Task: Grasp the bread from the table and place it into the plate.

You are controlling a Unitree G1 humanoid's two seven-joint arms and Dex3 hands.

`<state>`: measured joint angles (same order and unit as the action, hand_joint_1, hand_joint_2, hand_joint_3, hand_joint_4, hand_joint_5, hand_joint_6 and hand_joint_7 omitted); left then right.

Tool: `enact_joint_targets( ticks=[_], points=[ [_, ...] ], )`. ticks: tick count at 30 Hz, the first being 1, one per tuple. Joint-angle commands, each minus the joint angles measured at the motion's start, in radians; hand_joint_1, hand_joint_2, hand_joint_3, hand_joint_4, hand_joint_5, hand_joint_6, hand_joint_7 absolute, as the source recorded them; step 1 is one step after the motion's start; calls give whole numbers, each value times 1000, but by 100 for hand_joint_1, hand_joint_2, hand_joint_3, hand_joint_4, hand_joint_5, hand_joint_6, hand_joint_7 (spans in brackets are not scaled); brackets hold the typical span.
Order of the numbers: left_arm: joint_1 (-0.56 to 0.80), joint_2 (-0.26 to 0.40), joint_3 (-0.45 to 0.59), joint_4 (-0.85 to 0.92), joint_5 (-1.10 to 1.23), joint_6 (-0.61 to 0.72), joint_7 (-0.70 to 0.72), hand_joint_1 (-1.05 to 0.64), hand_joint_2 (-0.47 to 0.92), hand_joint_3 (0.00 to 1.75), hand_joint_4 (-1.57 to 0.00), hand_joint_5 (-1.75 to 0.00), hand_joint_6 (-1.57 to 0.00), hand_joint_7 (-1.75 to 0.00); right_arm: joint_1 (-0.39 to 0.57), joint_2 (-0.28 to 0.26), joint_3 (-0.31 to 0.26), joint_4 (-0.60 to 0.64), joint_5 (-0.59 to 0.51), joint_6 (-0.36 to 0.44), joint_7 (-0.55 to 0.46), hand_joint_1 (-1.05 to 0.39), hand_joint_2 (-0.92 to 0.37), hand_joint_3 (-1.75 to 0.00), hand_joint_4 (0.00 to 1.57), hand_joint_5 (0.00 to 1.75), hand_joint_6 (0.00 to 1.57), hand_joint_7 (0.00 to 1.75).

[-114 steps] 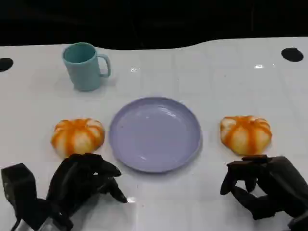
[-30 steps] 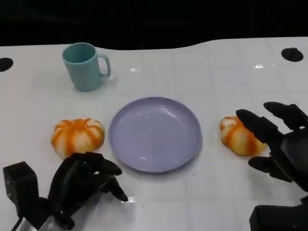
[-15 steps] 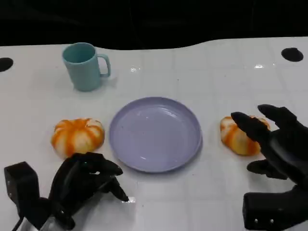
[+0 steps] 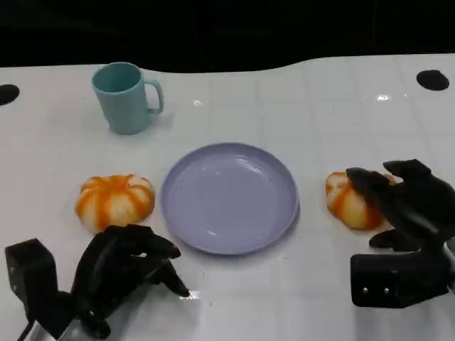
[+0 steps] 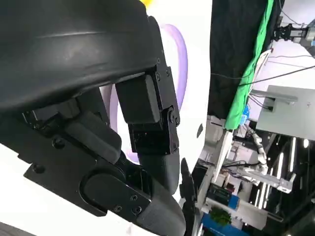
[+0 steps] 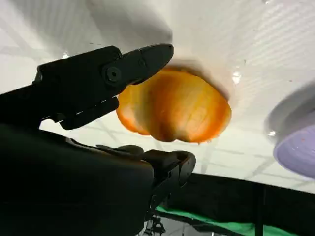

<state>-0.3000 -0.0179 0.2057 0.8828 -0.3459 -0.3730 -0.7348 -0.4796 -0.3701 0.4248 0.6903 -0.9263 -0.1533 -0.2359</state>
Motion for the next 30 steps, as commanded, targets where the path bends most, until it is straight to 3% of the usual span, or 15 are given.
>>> enact_joint_targets(
  ticks=[1,7,10,11,13,14,15,16,17,18,19,30],
  points=[
    [7,14,8,-6,-4,-3,-4,-105,74,0,-157,-58,-157,-17,-69,25,23,113,29,-5,-36,-55,-84,0,0,33,18,0],
    [12,14,6,-14,-2,-4,1,-105,74,0,-157,-58,-157,-17,-133,69,41,242,66,-34,-80,-50,-85,0,8,36,24,3],
    [16,14,5,-20,-3,-2,0,-105,74,0,-157,-58,-157,-18,-154,92,26,304,114,-84,-131,-38,-86,0,42,21,46,2],
    [17,14,4,-22,-2,-2,-1,-105,74,0,-157,-58,-157,-18,-161,97,22,323,129,-101,-147,-30,-89,-2,76,34,74,9],
    [20,14,4,-26,-3,0,-3,-105,74,0,-157,-58,-157,-18,-174,102,21,362,148,-140,-187,-25,-91,-5,100,54,101,10],
    [21,13,4,-28,-3,1,-2,-105,74,0,-157,-58,-157,-18,-180,102,25,380,151,-162,-213,-20,-91,-12,100,99,118,16],
    [22,13,4,-29,-4,3,-2,-105,74,0,-157,-58,-157,-18,-184,102,29,396,154,-183,-239,-17,-86,-22,95,144,112,62],
    [23,12,4,-30,-4,3,-1,-105,74,0,-157,-58,-157,-18,-188,103,32,411,154,-197,-261,-16,-82,-34,93,159,94,111],
    [23,12,4,-30,-5,4,-1,-105,74,0,-157,-58,-157,-18,-192,104,35,424,154,-205,-277,-16,-74,-52,91,167,81,142],
    [23,12,4,-31,-5,4,-1,-105,74,0,-157,-58,-157,-18,-196,105,37,435,153,-210,-288,-15,-66,-67,89,171,72,161],
    [23,12,5,-31,-6,7,-1,-105,74,0,-157,-58,-157,-18,-200,106,41,444,150,-212,-304,-15,-63,-72,89,173,70,168],
    [32,9,0,-39,-1,3,2,-105,74,0,-157,-58,-157,-17,-219,111,47,469,159,-247,-480,-10,-49,-95,92,175,80,157]
  ],
)
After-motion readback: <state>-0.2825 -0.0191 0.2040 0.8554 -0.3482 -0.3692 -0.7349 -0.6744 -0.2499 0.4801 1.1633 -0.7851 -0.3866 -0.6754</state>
